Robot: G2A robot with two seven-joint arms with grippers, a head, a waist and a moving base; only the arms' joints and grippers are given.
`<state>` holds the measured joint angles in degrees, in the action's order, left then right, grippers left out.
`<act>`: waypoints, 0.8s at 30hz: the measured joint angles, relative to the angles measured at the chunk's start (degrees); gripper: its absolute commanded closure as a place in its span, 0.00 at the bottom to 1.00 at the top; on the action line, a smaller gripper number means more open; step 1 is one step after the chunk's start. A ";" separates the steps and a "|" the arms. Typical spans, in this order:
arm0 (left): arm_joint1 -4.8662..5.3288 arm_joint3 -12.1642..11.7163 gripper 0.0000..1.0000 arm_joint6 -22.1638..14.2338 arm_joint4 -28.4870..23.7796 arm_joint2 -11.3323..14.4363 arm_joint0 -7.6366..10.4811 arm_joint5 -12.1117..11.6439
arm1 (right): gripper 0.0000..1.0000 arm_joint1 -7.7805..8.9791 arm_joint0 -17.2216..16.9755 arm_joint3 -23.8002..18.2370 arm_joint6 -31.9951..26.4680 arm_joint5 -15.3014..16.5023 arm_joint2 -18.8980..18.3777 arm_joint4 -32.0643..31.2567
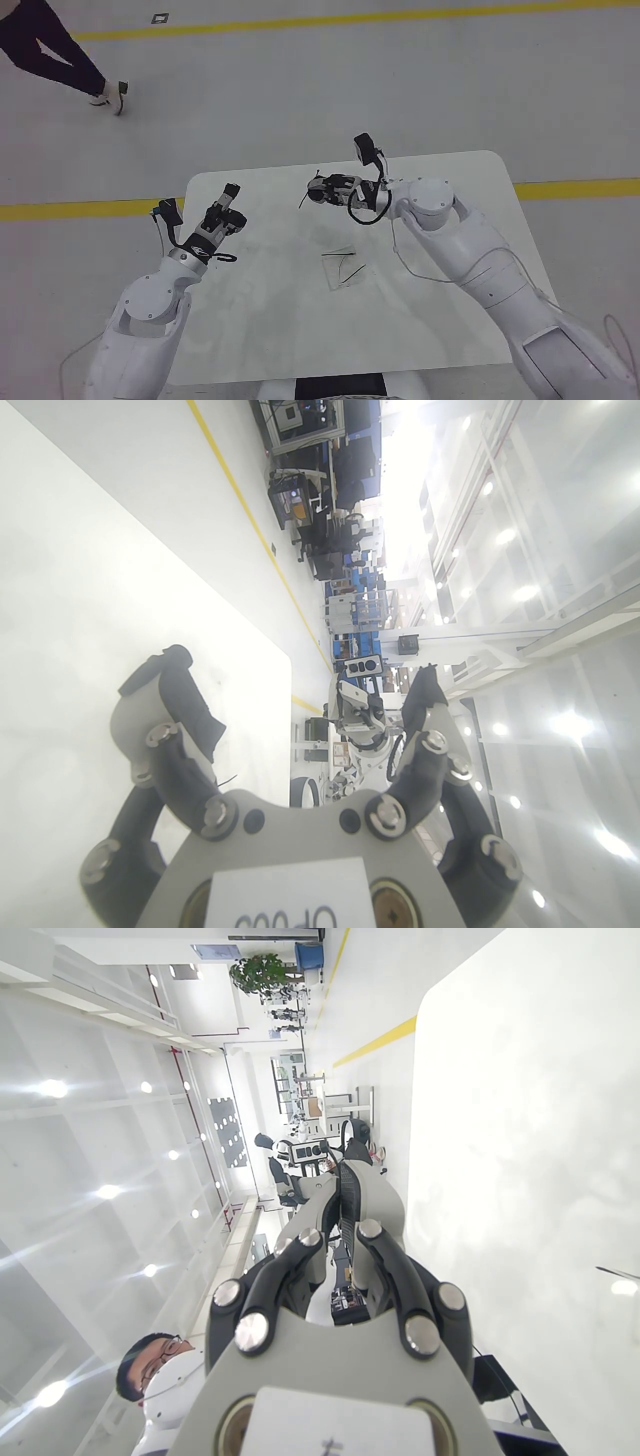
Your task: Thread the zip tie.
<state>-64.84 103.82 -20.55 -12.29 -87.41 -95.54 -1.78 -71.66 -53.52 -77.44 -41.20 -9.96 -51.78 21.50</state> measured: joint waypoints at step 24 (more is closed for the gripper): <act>2.43 4.67 0.00 0.76 46.41 2.33 -0.69 -17.69 | 1.00 -1.22 2.31 1.85 5.36 -9.52 -0.33 2.12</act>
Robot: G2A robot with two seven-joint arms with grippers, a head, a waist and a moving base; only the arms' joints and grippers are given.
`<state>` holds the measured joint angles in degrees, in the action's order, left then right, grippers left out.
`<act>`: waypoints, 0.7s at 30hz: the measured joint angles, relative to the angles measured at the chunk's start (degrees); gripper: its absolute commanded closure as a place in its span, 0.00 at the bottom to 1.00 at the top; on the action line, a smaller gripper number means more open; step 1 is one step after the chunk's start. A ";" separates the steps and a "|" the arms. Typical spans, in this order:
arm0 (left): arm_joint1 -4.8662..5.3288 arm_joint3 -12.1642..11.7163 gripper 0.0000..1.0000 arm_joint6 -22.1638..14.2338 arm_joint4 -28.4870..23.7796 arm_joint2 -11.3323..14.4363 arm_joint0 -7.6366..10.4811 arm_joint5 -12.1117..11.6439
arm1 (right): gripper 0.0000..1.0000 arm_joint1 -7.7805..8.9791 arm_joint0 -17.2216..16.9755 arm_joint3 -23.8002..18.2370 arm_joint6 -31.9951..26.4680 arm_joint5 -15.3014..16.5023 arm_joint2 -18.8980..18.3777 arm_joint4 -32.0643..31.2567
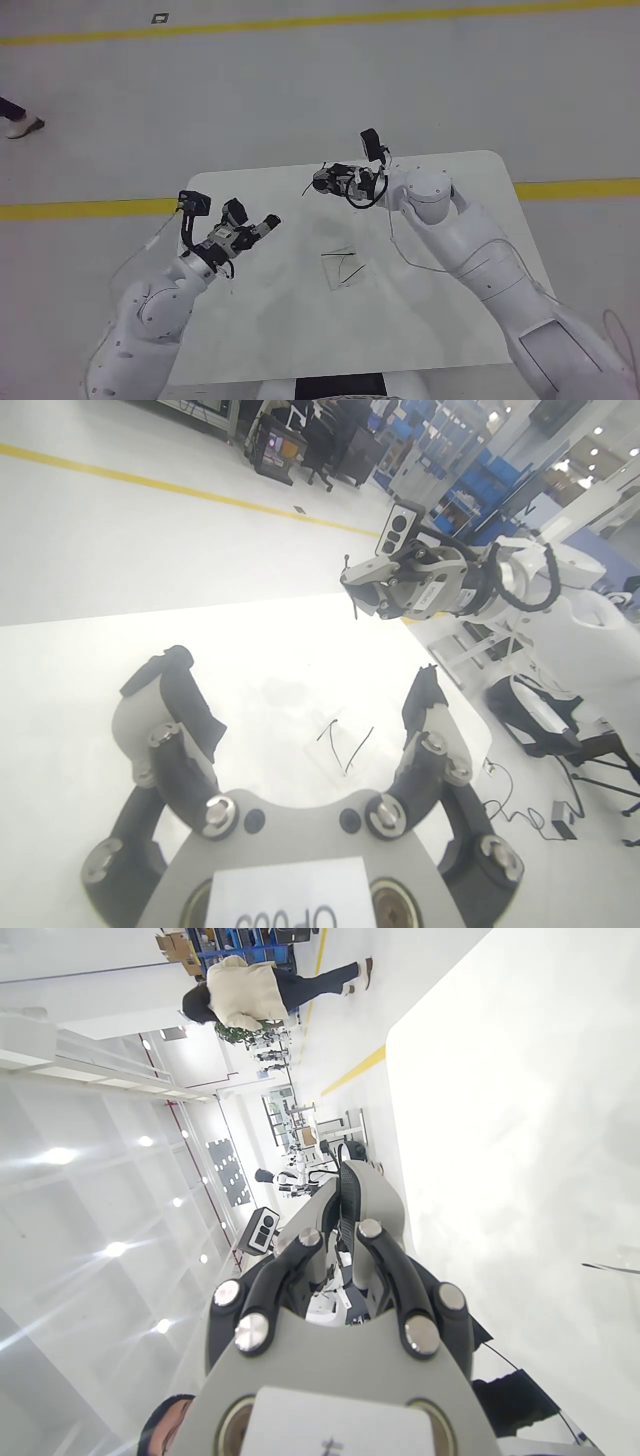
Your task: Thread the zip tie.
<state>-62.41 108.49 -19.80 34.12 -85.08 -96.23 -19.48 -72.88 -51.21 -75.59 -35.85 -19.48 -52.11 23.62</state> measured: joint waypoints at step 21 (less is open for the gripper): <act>5.52 -0.43 0.00 19.43 48.06 9.11 2.11 0.00 | 1.00 -0.14 -0.07 0.26 1.17 0.00 1.94 0.55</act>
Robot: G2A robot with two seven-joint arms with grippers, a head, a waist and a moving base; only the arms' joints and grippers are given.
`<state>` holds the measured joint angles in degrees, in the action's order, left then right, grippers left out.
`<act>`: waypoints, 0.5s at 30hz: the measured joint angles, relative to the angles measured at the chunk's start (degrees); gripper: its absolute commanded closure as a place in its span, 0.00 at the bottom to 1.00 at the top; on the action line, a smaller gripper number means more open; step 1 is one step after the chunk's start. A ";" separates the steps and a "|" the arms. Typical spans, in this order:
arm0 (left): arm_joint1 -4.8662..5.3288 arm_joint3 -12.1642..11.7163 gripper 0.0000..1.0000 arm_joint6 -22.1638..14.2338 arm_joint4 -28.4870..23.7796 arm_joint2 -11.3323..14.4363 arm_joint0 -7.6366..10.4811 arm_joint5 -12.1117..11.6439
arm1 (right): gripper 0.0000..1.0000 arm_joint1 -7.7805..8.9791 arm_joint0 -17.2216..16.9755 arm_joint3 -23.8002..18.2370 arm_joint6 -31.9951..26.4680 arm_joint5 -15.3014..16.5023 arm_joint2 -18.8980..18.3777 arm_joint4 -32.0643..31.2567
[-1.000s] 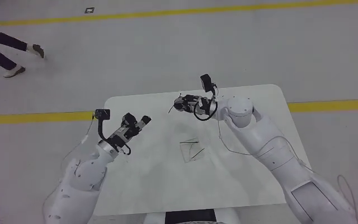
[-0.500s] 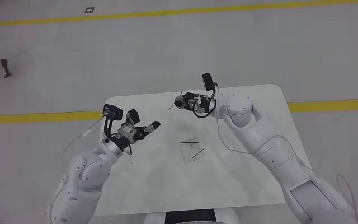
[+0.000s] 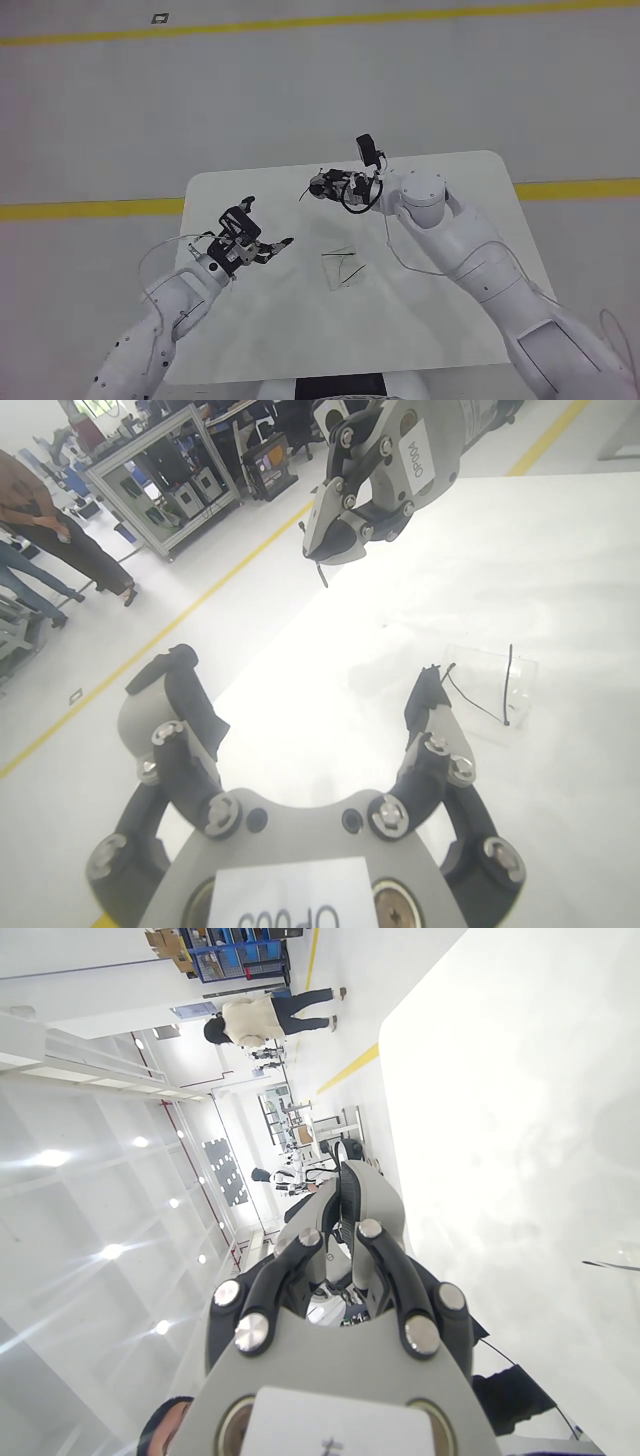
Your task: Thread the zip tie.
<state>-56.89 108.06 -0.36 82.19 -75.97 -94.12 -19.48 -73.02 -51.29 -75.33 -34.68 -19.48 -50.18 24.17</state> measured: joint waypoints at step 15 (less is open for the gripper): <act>3.10 -3.05 0.00 3.70 7.75 6.24 7.30 1.13 | 1.00 -0.23 -0.29 1.77 -1.74 0.00 2.70 1.44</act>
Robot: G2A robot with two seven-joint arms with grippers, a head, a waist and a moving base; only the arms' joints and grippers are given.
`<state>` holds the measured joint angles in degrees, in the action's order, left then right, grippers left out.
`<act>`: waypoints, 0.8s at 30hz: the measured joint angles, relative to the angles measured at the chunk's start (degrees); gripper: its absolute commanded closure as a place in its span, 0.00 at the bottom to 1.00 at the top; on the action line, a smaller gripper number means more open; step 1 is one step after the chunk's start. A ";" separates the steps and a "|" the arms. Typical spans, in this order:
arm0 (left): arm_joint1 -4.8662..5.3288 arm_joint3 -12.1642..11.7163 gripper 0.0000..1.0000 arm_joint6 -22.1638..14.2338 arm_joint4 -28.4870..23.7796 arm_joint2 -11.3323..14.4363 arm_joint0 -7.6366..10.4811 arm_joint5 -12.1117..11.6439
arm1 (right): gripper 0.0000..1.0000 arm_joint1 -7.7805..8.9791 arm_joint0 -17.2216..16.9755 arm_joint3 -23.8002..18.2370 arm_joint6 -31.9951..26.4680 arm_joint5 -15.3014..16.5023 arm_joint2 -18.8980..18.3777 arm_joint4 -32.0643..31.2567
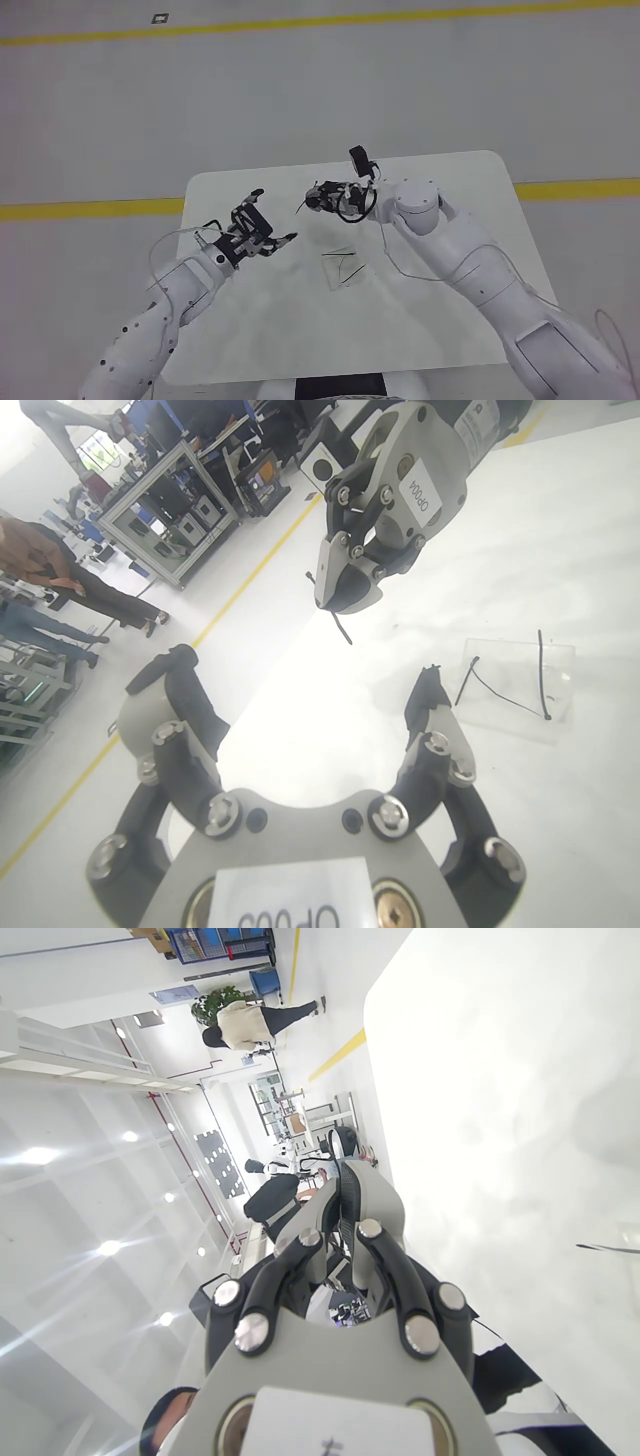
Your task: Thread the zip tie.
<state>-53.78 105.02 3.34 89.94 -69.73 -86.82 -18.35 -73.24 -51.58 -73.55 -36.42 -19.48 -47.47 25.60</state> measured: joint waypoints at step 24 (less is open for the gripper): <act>7.47 -1.68 0.44 0.85 0.01 12.01 8.02 5.83 | 1.00 -0.11 -2.10 -1.87 0.85 -0.01 -1.15 -0.14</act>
<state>-46.31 103.34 4.19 89.95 -57.71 -78.80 -12.51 -73.36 -53.67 -75.42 -35.56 -19.49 -48.62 25.47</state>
